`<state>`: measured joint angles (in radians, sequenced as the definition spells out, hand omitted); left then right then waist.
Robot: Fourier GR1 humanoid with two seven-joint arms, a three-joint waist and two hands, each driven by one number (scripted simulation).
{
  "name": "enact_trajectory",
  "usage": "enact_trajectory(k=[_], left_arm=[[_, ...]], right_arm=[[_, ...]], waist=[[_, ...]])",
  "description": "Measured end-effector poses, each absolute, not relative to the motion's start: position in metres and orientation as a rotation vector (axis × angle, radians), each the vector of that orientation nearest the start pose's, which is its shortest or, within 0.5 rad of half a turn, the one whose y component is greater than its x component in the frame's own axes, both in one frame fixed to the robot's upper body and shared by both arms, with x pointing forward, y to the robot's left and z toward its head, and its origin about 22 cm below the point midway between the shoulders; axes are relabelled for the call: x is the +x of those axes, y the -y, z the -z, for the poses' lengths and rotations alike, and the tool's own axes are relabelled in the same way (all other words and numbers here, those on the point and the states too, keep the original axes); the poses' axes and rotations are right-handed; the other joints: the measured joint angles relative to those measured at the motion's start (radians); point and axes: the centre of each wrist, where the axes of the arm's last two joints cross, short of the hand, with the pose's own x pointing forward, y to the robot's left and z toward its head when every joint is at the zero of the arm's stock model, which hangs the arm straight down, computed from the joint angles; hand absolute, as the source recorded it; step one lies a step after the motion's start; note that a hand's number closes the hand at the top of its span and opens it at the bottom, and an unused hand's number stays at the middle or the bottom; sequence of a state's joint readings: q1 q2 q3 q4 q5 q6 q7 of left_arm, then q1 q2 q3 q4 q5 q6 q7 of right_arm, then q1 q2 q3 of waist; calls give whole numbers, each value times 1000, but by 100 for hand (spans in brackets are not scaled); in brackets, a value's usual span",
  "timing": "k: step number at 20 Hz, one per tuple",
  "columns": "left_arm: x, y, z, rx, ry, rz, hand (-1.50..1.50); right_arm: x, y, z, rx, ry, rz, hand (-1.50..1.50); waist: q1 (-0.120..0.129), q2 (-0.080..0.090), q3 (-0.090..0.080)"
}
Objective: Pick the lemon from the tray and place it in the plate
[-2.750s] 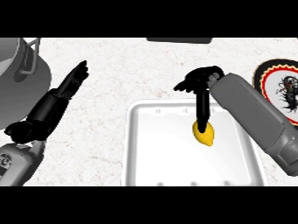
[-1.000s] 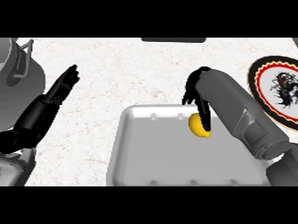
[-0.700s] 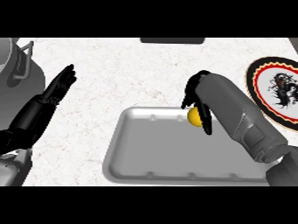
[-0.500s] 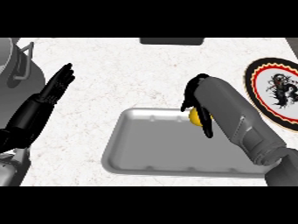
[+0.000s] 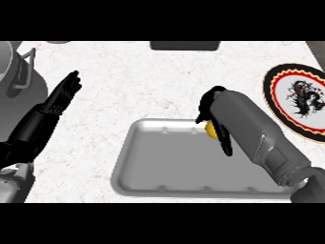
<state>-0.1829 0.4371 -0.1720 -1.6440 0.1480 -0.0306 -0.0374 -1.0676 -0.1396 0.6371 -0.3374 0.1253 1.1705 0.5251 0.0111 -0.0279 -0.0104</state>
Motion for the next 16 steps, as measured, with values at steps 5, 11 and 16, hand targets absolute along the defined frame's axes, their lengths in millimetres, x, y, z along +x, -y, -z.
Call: enact_trajectory(k=[5,11,16], left_arm=[[276,-262,-80,18,1776,455,0],[276,-261,-85,11,1776,461,0],[271,-273,-74,52,1740,419,0]], right_arm=[[421,127,-40,53,62,-1775,150],[415,129,-41,15,122,-1799,150],[390,118,-57,-101,437,-1906,150]], waist=[[-6,2,-2],[-6,2,-3],[-68,-16,11]])
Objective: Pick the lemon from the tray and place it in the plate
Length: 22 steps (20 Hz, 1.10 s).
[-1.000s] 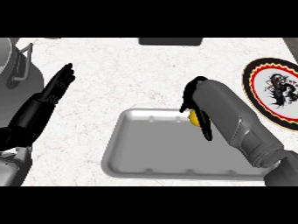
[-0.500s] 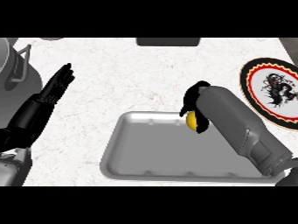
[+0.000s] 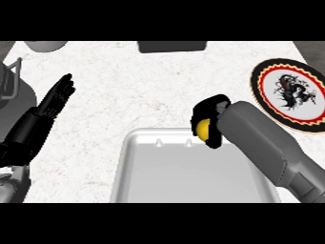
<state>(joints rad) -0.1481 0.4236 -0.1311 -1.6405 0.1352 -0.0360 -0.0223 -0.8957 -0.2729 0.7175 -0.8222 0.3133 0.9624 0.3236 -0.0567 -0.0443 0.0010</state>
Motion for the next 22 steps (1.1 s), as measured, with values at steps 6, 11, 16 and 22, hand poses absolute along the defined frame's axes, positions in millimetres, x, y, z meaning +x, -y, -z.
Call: enact_trajectory(k=[6,11,16,22], left_arm=[[264,-288,-61,109,1679,363,0],[258,-300,-56,160,1660,318,0],[250,-312,-54,197,1661,286,0],[243,-315,-58,209,1683,275,0]], right_arm=[[372,115,-110,-252,945,-1941,150],[354,146,-142,-328,1309,-1896,150],[332,199,-162,-386,1565,-1819,150],[303,276,-176,-495,1753,-1672,150]], waist=[[-84,-41,13],[-144,-46,15],[-176,-35,14],[-179,-14,11]])
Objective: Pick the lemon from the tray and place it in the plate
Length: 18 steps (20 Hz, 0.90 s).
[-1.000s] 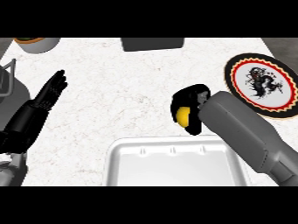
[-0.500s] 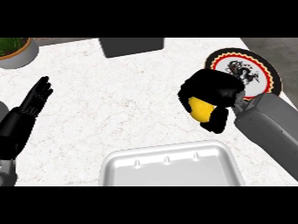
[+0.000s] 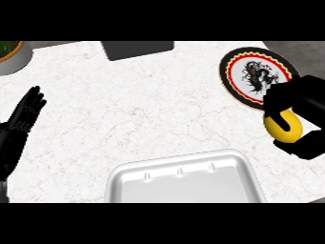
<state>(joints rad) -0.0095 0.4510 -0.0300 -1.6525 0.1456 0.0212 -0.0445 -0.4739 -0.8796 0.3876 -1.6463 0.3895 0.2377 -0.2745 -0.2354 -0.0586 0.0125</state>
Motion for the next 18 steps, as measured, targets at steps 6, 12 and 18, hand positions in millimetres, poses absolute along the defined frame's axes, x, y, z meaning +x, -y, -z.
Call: enact_trajectory(k=[6,12,18], left_arm=[[240,-308,-60,184,1709,301,0],[247,-294,-70,118,1744,363,0],[266,-269,-74,47,1766,425,0]], right_arm=[[270,353,-176,-629,1860,-1511,150],[228,420,-153,-723,1868,-1366,150],[214,450,-132,-761,1873,-1215,150]], waist=[[38,21,-4],[123,40,-9],[200,55,-11]])
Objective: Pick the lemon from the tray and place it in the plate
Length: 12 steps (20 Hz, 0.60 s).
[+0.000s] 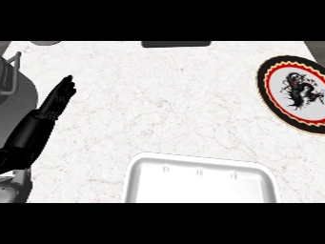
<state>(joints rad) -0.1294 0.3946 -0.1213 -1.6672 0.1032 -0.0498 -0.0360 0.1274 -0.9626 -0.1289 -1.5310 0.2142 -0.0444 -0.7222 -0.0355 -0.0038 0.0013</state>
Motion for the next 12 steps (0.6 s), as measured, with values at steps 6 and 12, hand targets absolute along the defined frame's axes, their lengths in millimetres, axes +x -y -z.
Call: enact_trajectory(k=[6,12], left_arm=[[273,-264,-77,22,1776,449,0],[279,-257,-78,10,1779,468,0]], right_arm=[[243,464,-114,-798,1894,-1099,150],[287,468,-95,-885,1839,-1117,150]], waist=[[36,5,-1],[55,9,0]])
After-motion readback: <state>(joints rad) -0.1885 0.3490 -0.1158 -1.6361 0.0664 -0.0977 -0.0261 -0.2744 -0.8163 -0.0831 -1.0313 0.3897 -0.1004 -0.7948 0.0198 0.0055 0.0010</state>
